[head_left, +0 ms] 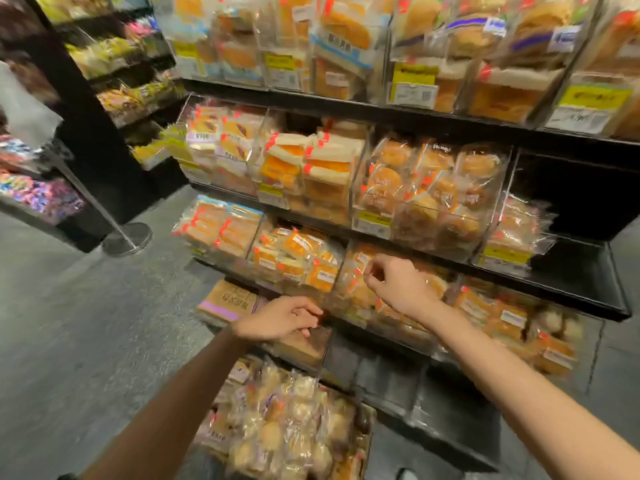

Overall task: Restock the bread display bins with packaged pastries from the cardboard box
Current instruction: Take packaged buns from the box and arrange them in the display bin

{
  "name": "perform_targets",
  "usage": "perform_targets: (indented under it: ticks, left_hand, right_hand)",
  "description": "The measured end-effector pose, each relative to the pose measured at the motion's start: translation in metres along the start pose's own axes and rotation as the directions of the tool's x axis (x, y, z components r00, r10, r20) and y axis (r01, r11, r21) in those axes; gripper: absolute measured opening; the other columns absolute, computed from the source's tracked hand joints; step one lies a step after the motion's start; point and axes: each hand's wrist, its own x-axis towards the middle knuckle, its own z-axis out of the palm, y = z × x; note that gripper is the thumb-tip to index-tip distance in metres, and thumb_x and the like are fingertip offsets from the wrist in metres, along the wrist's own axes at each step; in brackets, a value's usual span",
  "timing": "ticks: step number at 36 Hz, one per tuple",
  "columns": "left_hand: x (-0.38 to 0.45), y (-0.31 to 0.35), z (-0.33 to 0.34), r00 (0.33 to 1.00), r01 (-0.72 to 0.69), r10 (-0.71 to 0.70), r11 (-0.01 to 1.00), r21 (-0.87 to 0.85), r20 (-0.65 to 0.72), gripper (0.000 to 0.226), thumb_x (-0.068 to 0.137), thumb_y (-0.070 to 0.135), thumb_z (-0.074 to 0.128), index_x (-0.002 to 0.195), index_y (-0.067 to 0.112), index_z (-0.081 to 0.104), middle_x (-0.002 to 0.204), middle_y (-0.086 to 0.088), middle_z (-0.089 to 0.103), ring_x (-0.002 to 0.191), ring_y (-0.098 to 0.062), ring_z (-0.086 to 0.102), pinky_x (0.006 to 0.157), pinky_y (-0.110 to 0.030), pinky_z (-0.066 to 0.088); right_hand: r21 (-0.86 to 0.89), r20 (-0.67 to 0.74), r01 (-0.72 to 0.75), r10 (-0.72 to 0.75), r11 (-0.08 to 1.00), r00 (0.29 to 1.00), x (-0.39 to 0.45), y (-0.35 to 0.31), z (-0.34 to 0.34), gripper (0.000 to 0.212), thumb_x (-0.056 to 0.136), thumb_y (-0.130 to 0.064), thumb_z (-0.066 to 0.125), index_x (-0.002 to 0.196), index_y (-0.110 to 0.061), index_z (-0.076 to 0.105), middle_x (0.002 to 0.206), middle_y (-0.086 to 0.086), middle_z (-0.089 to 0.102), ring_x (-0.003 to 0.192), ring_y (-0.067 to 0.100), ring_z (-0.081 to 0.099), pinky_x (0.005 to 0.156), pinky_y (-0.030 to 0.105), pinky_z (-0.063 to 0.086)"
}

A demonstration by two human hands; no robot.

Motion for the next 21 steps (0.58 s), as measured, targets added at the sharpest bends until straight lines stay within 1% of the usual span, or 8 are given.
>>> perform_targets:
  ticks: [4, 7, 10, 13, 15, 17, 18, 21]
  left_hand:
    - [-0.044, -0.061, -0.005, 0.994, 0.078, -0.081, 0.996, -0.043, -0.071, 0.016, 0.094, 0.011, 0.057, 0.108, 0.014, 0.062, 0.091, 0.002, 0.066, 0.078, -0.003, 0.061, 0.070, -0.008, 0.045]
    - [-0.070, -0.107, -0.001, 0.977, 0.132, -0.148, 0.985, -0.112, -0.152, 0.015, 0.093, 0.009, 0.058, 0.105, 0.014, 0.065, 0.090, 0.005, 0.065, 0.088, -0.010, 0.060, 0.074, -0.006, 0.042]
    - [-0.094, -0.149, 0.012, 0.959, 0.160, -0.172, 0.985, -0.071, -0.224, 0.016, 0.093, 0.009, 0.058, 0.103, 0.016, 0.067, 0.089, 0.009, 0.063, 0.084, -0.005, 0.060, 0.068, -0.001, 0.037]
    - [-0.111, -0.192, 0.033, 0.944, 0.189, -0.214, 0.975, -0.120, -0.250, 0.014, 0.094, 0.008, 0.058, 0.105, 0.011, 0.066, 0.100, -0.001, 0.065, 0.095, -0.013, 0.062, 0.075, -0.006, 0.041]
    - [-0.114, -0.214, 0.047, 0.934, 0.235, -0.276, 0.953, -0.193, -0.228, 0.013, 0.094, 0.006, 0.057, 0.102, 0.014, 0.065, 0.108, -0.005, 0.064, 0.098, -0.006, 0.062, 0.082, -0.014, 0.047]
    - [-0.115, -0.234, 0.059, 0.911, 0.230, -0.317, 0.921, -0.313, -0.262, 0.021, 0.092, -0.004, 0.056, 0.093, 0.017, 0.061, 0.099, -0.002, 0.060, 0.084, 0.010, 0.060, 0.082, -0.016, 0.046]
    - [-0.114, -0.246, 0.066, 0.898, 0.227, -0.332, 0.912, -0.343, -0.289, 0.023, 0.091, -0.005, 0.057, 0.090, 0.017, 0.061, 0.096, 0.002, 0.059, 0.085, 0.010, 0.060, 0.084, -0.019, 0.046]
    - [-0.107, -0.280, 0.087, 0.869, 0.272, -0.377, 0.905, -0.327, -0.321, 0.022, 0.090, 0.001, 0.061, 0.089, 0.022, 0.065, 0.098, 0.003, 0.063, 0.104, -0.013, 0.060, 0.090, -0.019, 0.044]
  right_hand:
    - [0.010, 0.166, 0.029, -0.030, 1.000, 0.986, -0.024, -0.041, 0.067, 0.005, 0.090, -0.017, 0.058, 0.086, -0.020, 0.057, 0.081, -0.001, 0.060, 0.082, 0.019, 0.059, 0.071, 0.032, 0.046]
    - [0.006, 0.292, 0.021, -0.022, 1.000, 0.956, -0.043, -0.057, 0.118, 0.004, 0.090, -0.016, 0.058, 0.093, -0.018, 0.061, 0.085, 0.001, 0.064, 0.086, 0.021, 0.063, 0.072, 0.034, 0.048]
    - [-0.011, 0.376, -0.003, 0.007, 1.000, 0.927, -0.062, -0.062, 0.169, 0.017, 0.088, -0.018, 0.059, 0.104, -0.013, 0.065, 0.093, 0.007, 0.069, 0.088, 0.025, 0.065, 0.073, 0.037, 0.053]
    - [-0.052, 0.447, -0.012, 0.034, 0.999, 0.894, -0.079, -0.060, 0.213, 0.018, 0.087, -0.019, 0.060, 0.104, -0.016, 0.065, 0.097, 0.003, 0.070, 0.091, 0.021, 0.066, 0.075, 0.035, 0.054]
    - [-0.079, 0.487, -0.012, 0.049, 0.997, 0.872, -0.084, -0.054, 0.239, 0.017, 0.087, -0.017, 0.059, 0.104, -0.017, 0.063, 0.100, 0.002, 0.068, 0.093, 0.021, 0.065, 0.076, 0.032, 0.052]
    - [-0.104, 0.530, -0.030, 0.081, 0.994, 0.844, -0.087, -0.046, 0.264, 0.013, 0.088, -0.019, 0.058, 0.100, -0.019, 0.061, 0.100, 0.002, 0.066, 0.096, 0.022, 0.064, 0.077, 0.033, 0.051]
    - [-0.118, 0.549, -0.042, 0.100, 0.992, 0.830, -0.088, -0.039, 0.278, 0.015, 0.088, -0.021, 0.058, 0.102, -0.019, 0.061, 0.102, 0.003, 0.066, 0.097, 0.022, 0.064, 0.078, 0.032, 0.051]
    - [-0.158, 0.599, -0.049, 0.136, 0.986, 0.790, -0.093, -0.017, 0.321, 0.023, 0.088, -0.024, 0.058, 0.110, -0.018, 0.063, 0.108, 0.002, 0.066, 0.103, 0.021, 0.062, 0.086, 0.033, 0.050]
